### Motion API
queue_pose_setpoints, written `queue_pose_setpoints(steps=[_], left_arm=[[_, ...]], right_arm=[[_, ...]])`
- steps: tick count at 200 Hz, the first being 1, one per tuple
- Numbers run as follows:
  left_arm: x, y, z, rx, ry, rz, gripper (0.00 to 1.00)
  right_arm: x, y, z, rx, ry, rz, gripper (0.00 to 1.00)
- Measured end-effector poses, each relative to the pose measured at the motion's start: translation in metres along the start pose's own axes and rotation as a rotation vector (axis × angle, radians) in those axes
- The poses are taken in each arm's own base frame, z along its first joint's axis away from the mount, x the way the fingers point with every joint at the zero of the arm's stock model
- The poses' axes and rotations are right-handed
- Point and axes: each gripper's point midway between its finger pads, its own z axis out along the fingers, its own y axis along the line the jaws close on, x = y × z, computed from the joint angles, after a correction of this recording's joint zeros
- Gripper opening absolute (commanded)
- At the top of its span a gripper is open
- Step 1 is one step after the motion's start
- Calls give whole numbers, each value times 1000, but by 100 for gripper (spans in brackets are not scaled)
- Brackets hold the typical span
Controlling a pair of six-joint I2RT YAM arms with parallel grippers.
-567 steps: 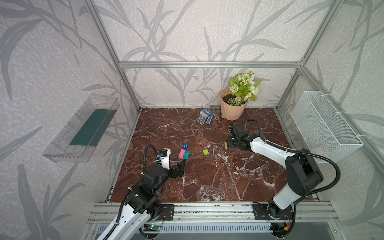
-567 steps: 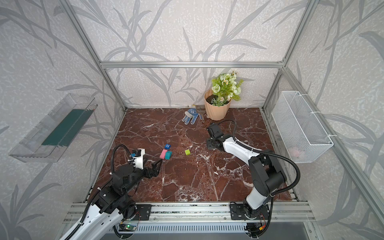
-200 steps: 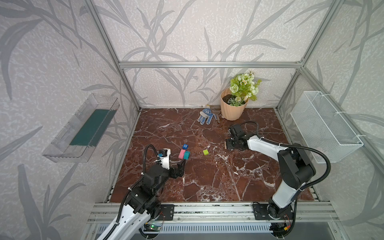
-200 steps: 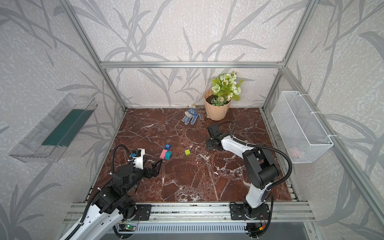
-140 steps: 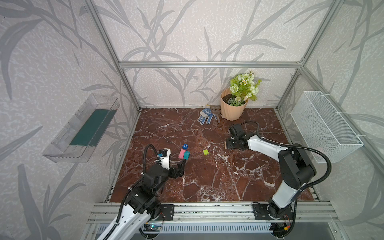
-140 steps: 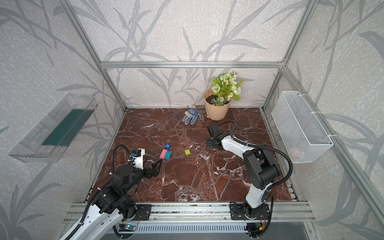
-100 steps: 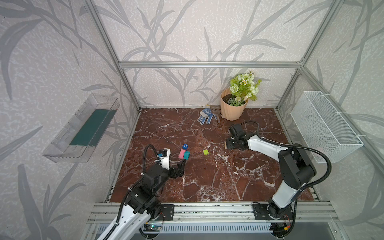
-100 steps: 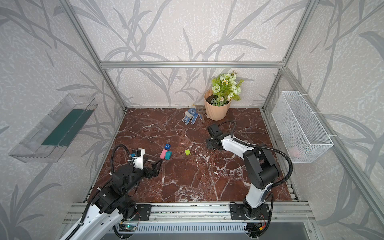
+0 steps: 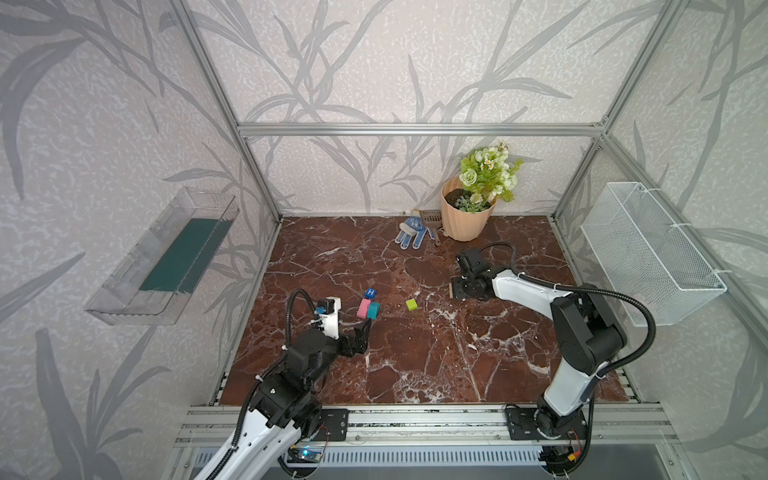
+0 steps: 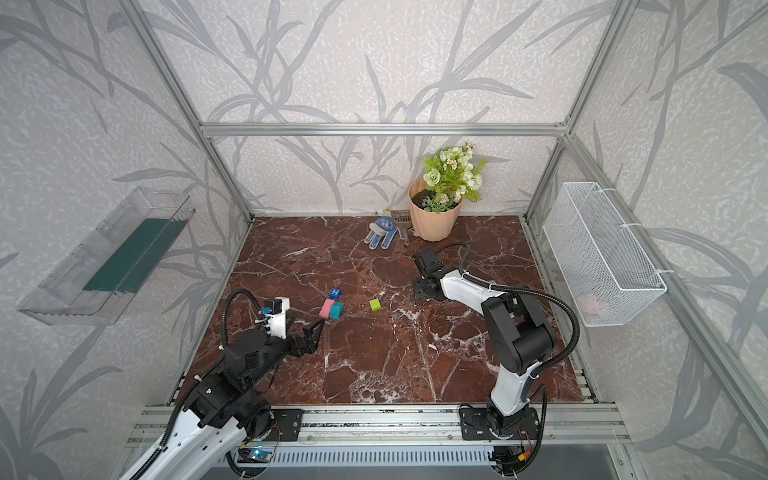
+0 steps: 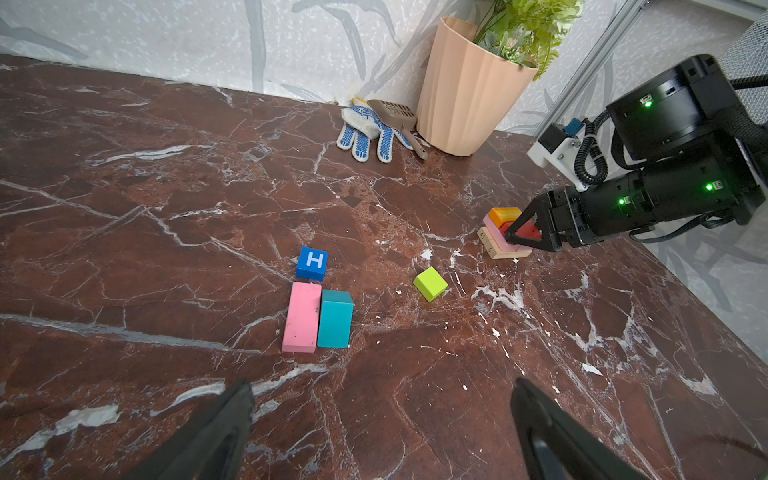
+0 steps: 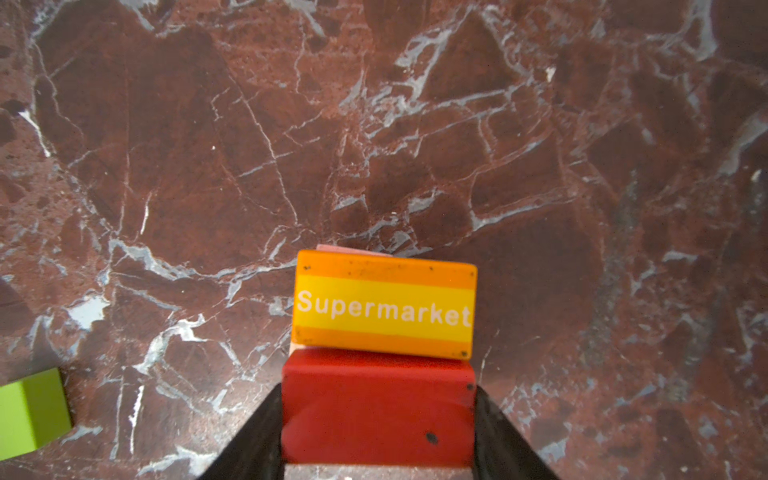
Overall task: Build the wood block tower
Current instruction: 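Lower the red bar against the stack and open the right gripper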
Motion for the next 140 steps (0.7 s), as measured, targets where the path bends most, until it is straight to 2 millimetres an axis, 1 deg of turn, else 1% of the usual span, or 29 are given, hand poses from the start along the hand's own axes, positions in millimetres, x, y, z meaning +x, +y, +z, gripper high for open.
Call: queue_pose_setpoints(steps=[33, 80, 112, 140], left_arm=[[0, 0, 0, 0, 0, 0, 98], [0, 0, 0, 0, 0, 0, 98], [0, 0, 0, 0, 0, 0, 98], [0, 0, 0, 0, 0, 0, 98]], right_arm=[[-1, 0, -1, 0, -2, 0, 58], [-3, 0, 3, 9, -1, -1, 63], [-3, -1, 3, 15, -2, -1, 65], [-3, -1, 3, 16, 0, -1, 72]])
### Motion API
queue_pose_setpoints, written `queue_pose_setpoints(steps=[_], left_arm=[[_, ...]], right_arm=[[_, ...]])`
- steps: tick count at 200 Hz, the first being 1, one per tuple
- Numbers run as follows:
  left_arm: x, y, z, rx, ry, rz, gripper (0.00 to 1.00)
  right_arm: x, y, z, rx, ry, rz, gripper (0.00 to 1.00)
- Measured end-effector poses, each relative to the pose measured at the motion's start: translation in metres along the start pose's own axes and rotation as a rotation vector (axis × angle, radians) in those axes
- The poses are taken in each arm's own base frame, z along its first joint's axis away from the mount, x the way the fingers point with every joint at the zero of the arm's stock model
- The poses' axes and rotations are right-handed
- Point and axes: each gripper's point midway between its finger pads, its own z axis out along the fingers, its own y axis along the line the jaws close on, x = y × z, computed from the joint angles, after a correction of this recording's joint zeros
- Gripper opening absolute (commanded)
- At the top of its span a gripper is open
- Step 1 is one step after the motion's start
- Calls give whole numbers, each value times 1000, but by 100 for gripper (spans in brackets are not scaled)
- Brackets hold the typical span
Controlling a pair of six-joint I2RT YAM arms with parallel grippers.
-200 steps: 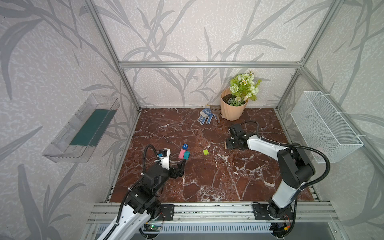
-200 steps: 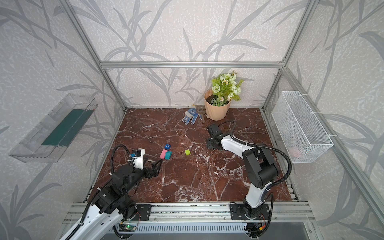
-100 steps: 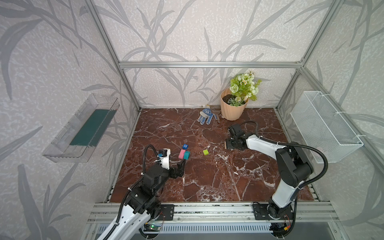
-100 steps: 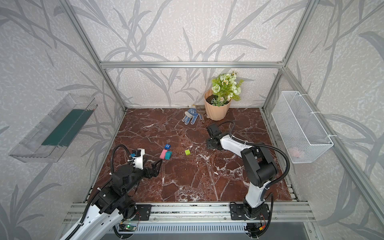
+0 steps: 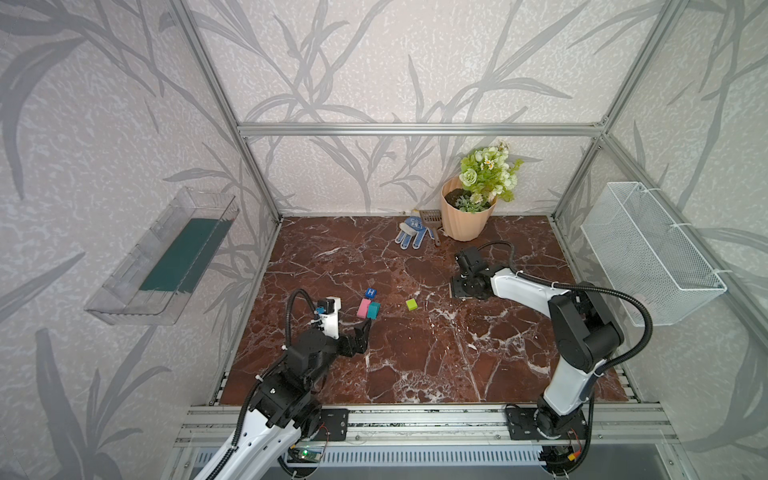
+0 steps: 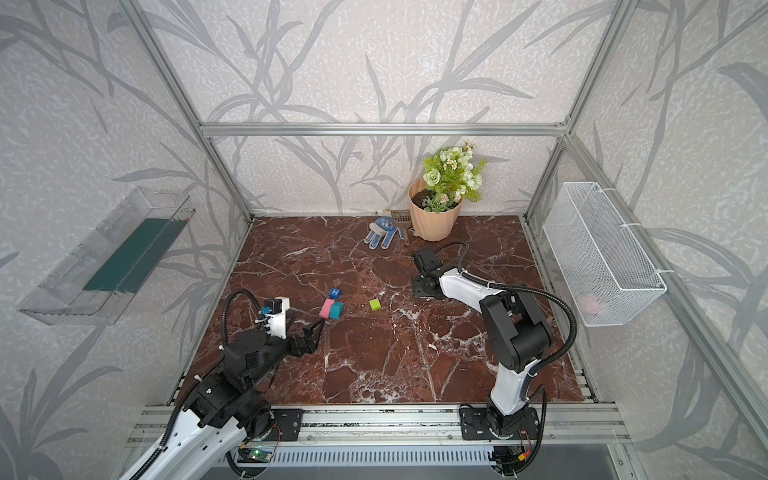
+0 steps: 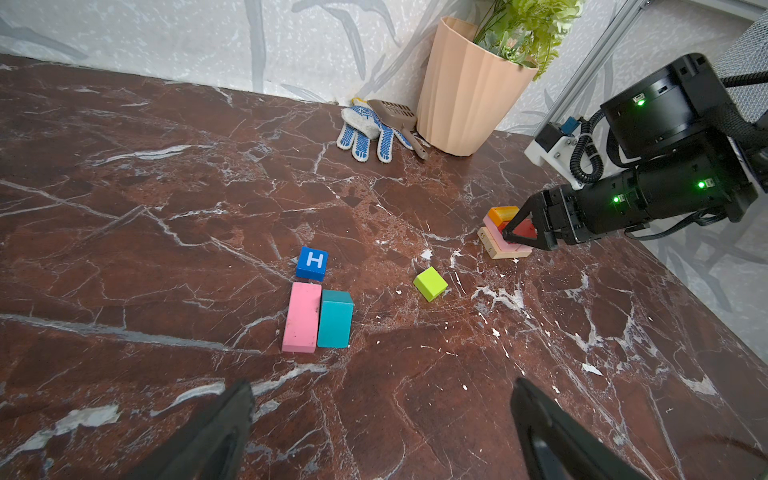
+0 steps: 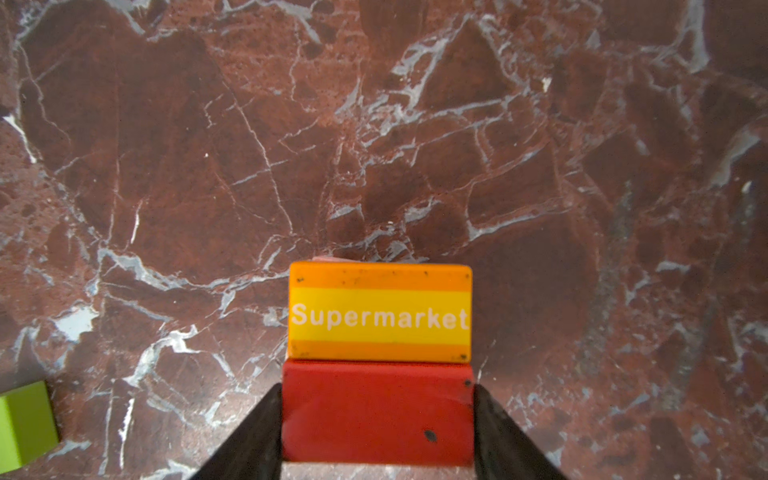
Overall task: Build the wood block tower
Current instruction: 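Lower the red bar against the stack and open the right gripper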
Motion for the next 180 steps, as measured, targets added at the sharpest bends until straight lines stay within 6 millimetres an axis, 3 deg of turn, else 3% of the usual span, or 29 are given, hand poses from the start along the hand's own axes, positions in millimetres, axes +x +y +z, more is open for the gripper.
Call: queue_pose_setpoints(steps=[89, 151, 180], left_arm=[[0, 0, 0, 0, 0, 0, 98], [0, 0, 0, 0, 0, 0, 98], [0, 0, 0, 0, 0, 0, 98]], right_arm=[[-2, 0, -5, -4, -9, -2, 80], [-18, 1, -26, -45, -62, -17, 84], [-34, 0, -31, -101, -88, -15, 84]])
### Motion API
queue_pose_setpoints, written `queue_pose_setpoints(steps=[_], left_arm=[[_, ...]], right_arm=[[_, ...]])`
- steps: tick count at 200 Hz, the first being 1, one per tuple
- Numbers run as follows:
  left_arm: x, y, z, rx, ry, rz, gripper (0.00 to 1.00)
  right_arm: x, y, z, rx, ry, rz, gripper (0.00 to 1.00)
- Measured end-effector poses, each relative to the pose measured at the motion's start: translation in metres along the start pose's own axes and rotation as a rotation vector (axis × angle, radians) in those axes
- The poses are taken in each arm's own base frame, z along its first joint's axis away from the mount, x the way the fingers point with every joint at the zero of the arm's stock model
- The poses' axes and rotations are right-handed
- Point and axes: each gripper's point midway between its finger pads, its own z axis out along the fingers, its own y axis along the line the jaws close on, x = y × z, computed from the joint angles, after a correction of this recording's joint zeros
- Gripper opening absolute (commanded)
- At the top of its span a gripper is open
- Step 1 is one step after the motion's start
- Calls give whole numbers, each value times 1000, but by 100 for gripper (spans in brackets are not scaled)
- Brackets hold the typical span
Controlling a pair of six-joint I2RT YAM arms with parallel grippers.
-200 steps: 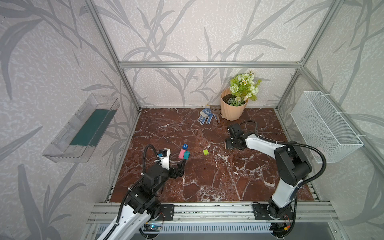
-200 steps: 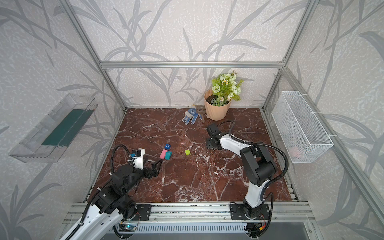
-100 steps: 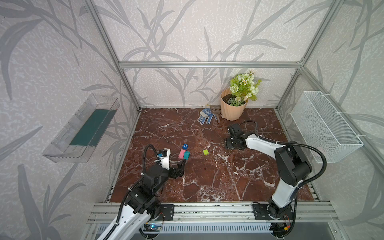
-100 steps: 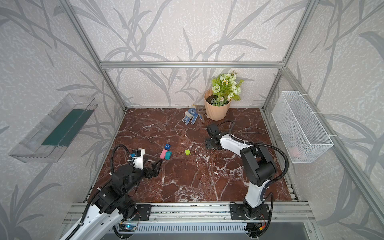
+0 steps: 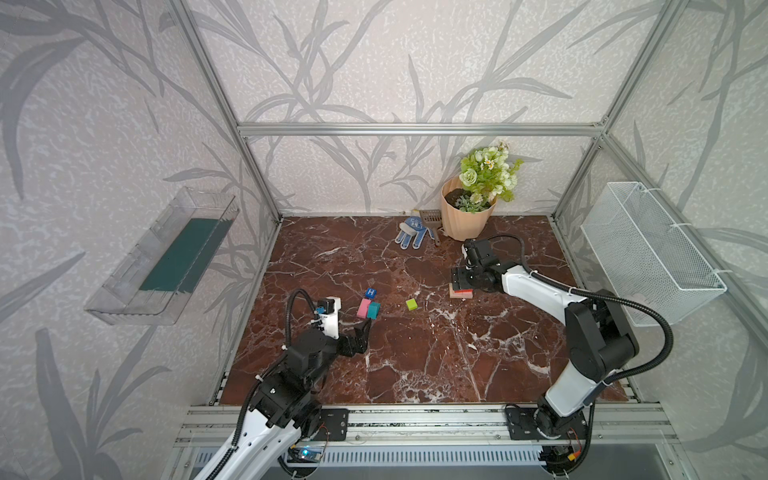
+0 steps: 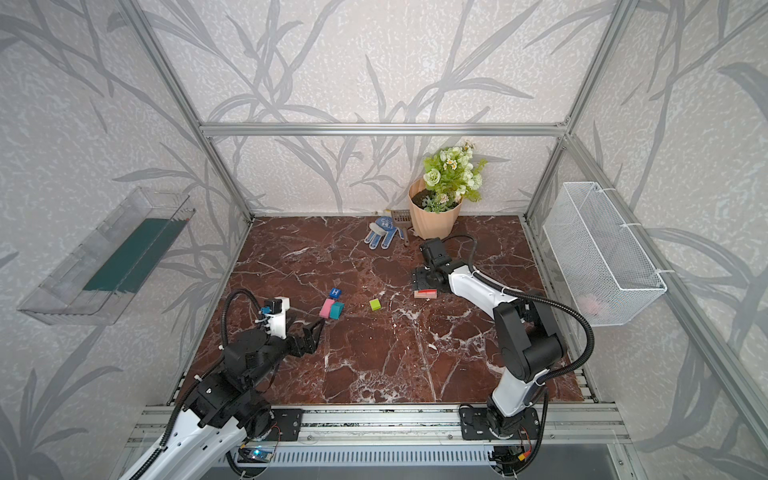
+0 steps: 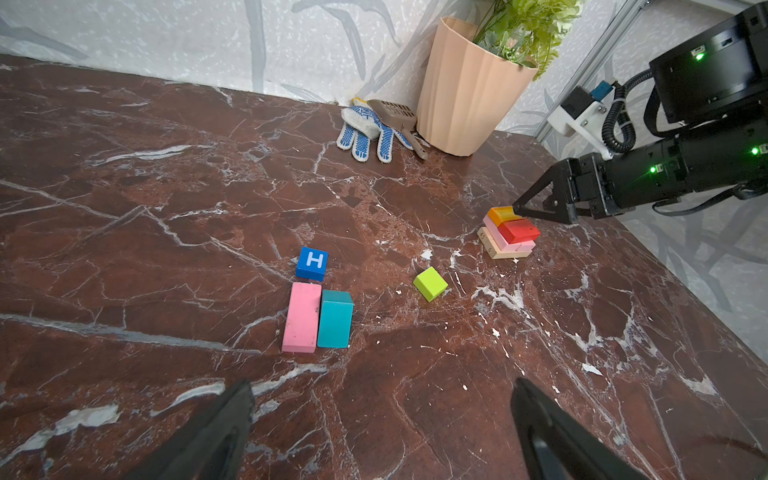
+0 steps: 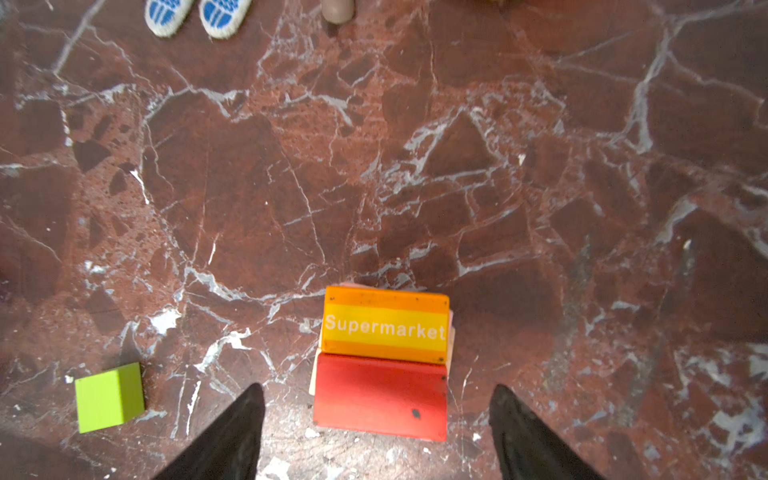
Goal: Build the wood block tower
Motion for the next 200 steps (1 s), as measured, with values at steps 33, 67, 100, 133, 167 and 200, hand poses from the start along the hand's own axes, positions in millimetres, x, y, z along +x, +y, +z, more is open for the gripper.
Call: queue_pose_setpoints(steps=[33, 67, 100, 133, 167, 200], left_arm=[[0, 0, 0, 0, 0, 0, 98], [0, 0, 0, 0, 0, 0, 98], [0, 0, 0, 0, 0, 0, 98], [0, 0, 0, 0, 0, 0, 98], [0, 0, 0, 0, 0, 0, 98], [0, 0, 0, -1, 0, 0, 98]], right_arm=[[-30, 6, -3, -50, -54, -5, 81], [-44, 16, 10, -80, -53, -25, 79], [-39, 20, 30, -91, -5, -45, 78], [-34, 22, 42, -95, 30, -57, 77], [-25, 22, 50, -103, 65, -69, 76], [-20, 23, 51, -110, 83, -70, 76]])
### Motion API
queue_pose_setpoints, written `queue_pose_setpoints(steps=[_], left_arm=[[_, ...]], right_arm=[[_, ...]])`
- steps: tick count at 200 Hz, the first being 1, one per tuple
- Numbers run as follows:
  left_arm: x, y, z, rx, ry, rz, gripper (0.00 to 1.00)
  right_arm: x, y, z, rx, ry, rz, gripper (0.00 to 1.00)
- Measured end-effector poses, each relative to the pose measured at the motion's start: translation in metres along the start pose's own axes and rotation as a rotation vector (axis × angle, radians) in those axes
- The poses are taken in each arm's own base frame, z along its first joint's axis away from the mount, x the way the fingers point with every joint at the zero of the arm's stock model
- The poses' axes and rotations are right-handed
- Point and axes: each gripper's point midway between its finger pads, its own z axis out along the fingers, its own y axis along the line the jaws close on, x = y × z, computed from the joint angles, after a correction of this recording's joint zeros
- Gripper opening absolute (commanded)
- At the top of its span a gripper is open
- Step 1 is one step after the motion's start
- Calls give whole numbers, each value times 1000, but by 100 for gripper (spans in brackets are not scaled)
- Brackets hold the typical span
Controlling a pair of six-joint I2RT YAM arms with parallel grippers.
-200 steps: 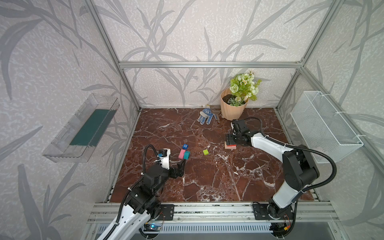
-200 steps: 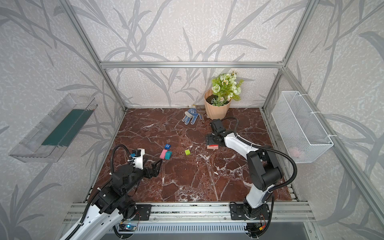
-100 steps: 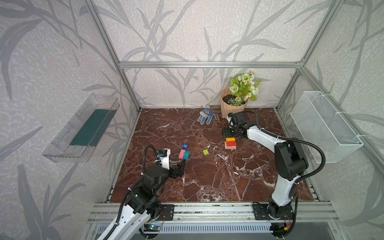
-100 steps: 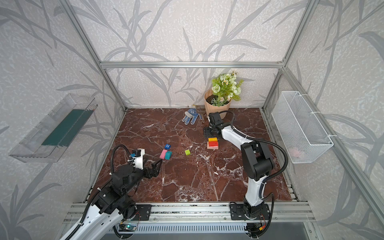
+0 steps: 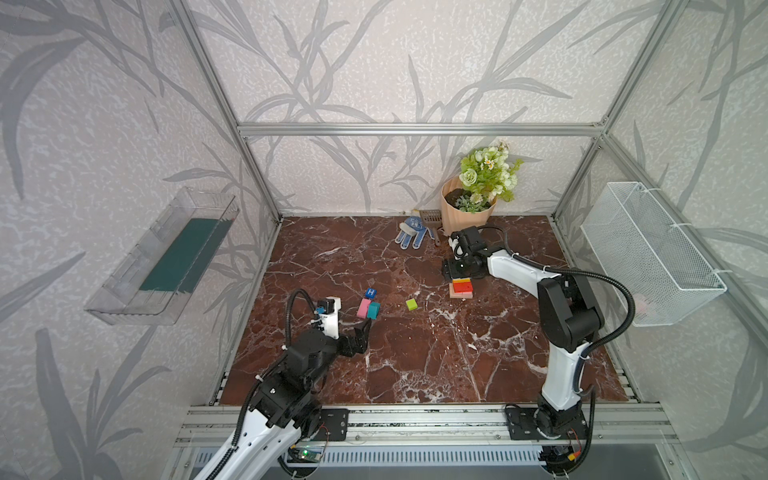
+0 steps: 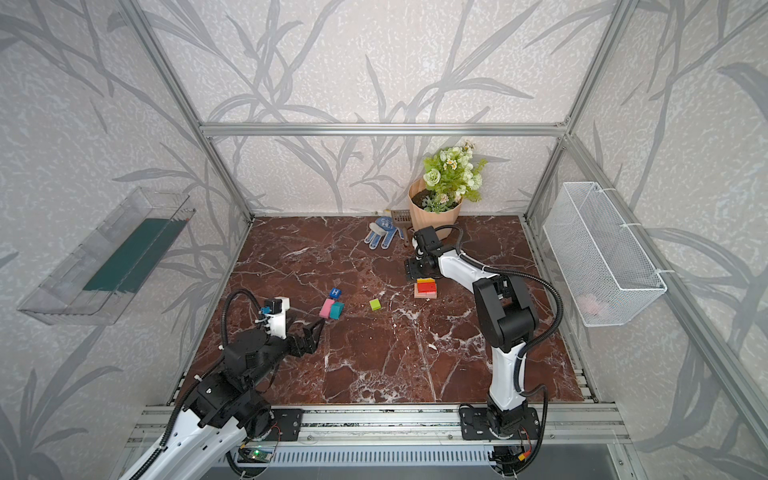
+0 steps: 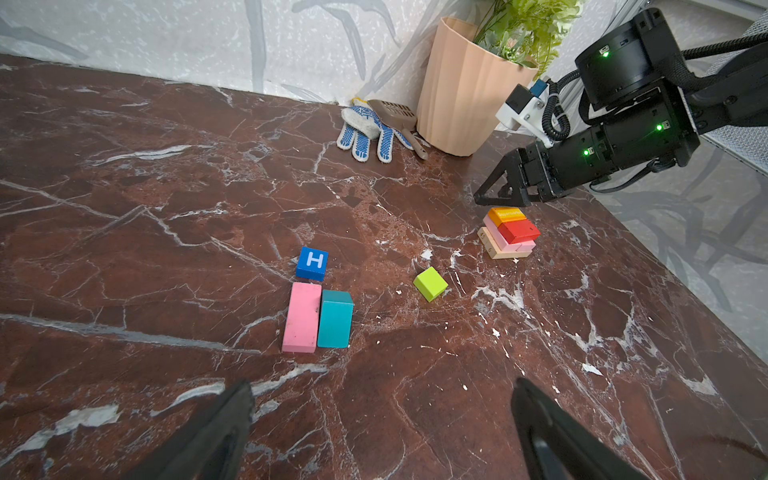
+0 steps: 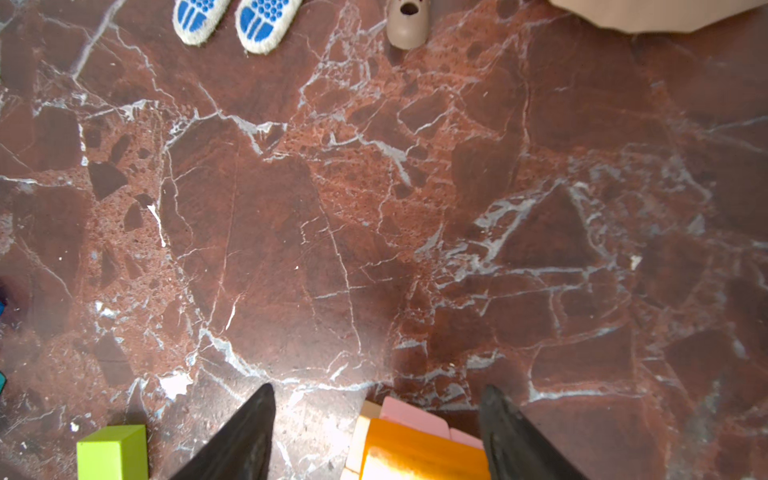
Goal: Build the wood block tower
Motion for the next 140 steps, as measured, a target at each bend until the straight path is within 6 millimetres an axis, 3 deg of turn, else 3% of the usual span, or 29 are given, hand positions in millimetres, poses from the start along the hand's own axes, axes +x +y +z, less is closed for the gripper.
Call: queue_pose_setpoints(steps=[140], left_arm=[[0, 0, 0, 0, 0, 0, 98]], right_arm=[[6, -7, 1, 38, 14, -1, 76]])
